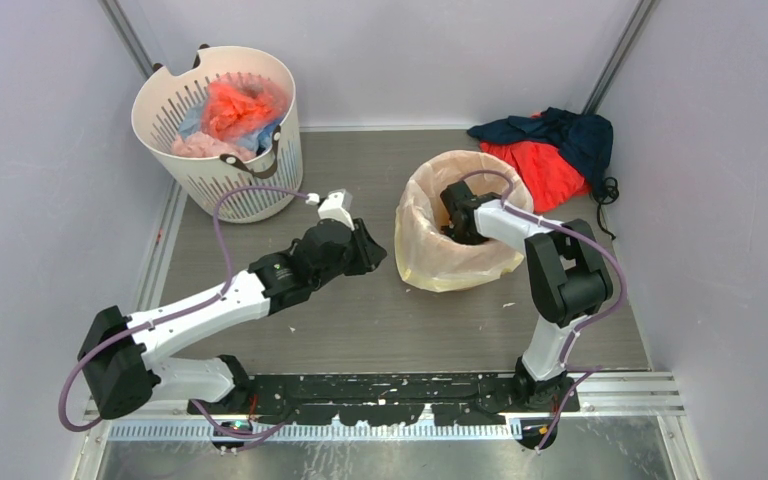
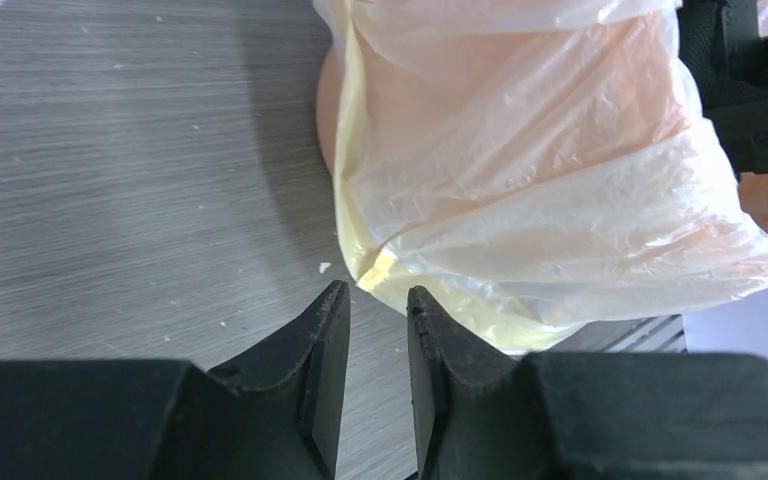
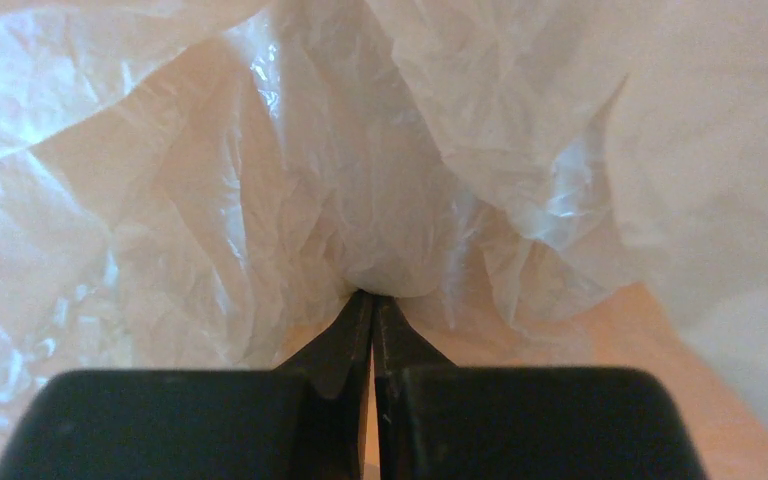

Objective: Put the trash bags into the trash bin

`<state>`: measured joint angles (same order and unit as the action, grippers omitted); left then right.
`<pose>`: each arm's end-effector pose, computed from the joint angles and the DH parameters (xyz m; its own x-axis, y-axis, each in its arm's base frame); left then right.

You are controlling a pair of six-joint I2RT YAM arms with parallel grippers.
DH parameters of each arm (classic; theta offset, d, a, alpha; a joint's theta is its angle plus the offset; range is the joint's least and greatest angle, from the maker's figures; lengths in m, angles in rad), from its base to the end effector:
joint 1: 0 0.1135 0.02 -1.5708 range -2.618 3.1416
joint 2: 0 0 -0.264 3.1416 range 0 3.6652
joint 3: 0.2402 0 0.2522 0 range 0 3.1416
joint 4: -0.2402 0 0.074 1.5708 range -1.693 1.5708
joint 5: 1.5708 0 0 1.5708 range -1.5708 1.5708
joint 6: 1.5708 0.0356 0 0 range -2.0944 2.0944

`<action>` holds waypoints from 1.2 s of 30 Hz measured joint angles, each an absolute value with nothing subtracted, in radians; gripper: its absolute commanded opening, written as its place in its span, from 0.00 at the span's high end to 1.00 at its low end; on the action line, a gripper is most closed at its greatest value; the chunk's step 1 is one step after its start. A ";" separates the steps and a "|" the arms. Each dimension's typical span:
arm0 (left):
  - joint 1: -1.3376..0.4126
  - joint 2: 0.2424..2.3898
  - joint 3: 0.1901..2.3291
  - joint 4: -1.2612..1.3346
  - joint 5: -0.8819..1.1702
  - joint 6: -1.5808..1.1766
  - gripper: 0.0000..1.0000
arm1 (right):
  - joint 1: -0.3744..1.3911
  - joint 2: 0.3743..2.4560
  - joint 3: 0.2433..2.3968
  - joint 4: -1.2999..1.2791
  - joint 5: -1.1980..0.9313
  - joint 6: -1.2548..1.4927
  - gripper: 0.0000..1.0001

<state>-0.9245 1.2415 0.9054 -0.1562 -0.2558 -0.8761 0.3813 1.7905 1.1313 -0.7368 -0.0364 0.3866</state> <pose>0.1766 -0.2191 0.2879 -0.6724 -0.3428 -0.6560 0.1898 0.7768 -0.6005 0.3030 0.1229 0.1606 -0.9890 0.0094 -0.1476 -0.0052 0.9951 0.0988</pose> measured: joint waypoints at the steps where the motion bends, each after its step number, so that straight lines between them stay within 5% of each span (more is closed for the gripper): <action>1: -0.920 1.230 0.904 -0.167 -0.262 -0.873 0.70 | 0.382 1.790 1.131 -0.735 -0.039 0.388 0.84; 36: -0.854 1.155 0.845 -0.230 -0.271 -0.855 0.71 | 0.651 1.977 1.652 -0.694 -0.144 0.418 0.77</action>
